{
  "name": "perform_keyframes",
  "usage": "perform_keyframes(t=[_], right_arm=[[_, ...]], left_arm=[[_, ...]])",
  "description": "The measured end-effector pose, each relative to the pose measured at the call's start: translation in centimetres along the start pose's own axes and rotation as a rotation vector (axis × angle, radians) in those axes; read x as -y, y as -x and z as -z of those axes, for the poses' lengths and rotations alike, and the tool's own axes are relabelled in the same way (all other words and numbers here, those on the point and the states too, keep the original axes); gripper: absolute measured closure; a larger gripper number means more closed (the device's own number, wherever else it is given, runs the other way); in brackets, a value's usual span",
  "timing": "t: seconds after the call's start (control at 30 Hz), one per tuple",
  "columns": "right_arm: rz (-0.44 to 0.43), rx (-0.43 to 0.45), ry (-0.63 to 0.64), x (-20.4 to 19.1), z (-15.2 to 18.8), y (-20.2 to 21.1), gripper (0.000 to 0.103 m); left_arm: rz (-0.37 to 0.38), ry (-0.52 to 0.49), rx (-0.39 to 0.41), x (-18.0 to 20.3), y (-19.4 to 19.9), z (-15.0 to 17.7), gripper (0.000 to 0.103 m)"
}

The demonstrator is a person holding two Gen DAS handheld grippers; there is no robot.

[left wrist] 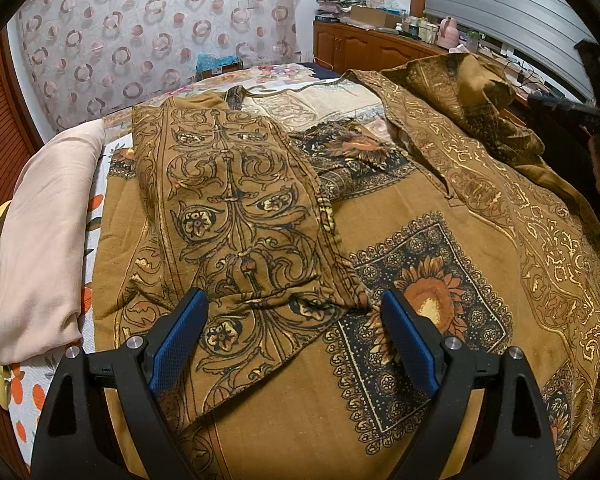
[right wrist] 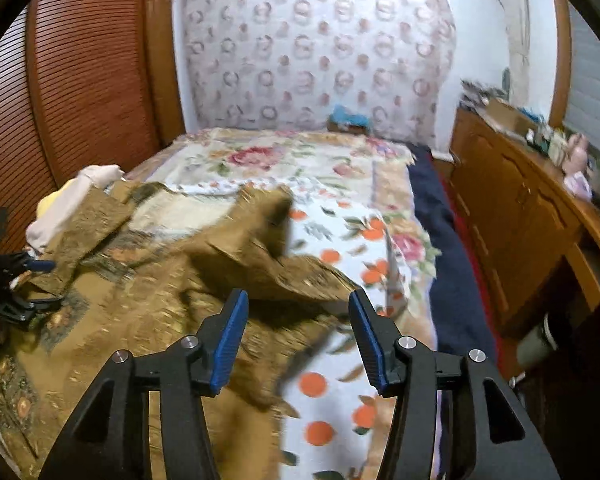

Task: Fold small clothes

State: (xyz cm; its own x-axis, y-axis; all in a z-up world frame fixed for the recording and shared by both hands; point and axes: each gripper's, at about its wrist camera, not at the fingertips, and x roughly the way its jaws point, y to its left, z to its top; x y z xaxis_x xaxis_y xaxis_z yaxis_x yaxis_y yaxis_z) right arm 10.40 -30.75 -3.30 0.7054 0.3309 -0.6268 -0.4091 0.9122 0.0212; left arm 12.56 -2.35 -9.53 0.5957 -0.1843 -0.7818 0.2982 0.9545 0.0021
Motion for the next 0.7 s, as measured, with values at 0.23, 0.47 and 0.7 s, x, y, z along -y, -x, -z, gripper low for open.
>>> perform_keyframes(t=[0.23,0.47,0.7], right_arm=[[0.031,-0.046,0.055,-0.8,-1.7,-4.5,0.049],[0.062,-0.028,0.163,-3.4,-3.8,-5.0,0.049],[-0.042,-0.071,0.251,-5.5,-4.5,-4.8,0.101]], left_arm=[[0.000,0.000,0.000,0.0,-0.1,-0.1,0.014],[0.000,0.000,-0.001,0.0,0.0,0.0,0.014],[-0.001,-0.008,0.003,0.1,0.1,-0.1,0.014]])
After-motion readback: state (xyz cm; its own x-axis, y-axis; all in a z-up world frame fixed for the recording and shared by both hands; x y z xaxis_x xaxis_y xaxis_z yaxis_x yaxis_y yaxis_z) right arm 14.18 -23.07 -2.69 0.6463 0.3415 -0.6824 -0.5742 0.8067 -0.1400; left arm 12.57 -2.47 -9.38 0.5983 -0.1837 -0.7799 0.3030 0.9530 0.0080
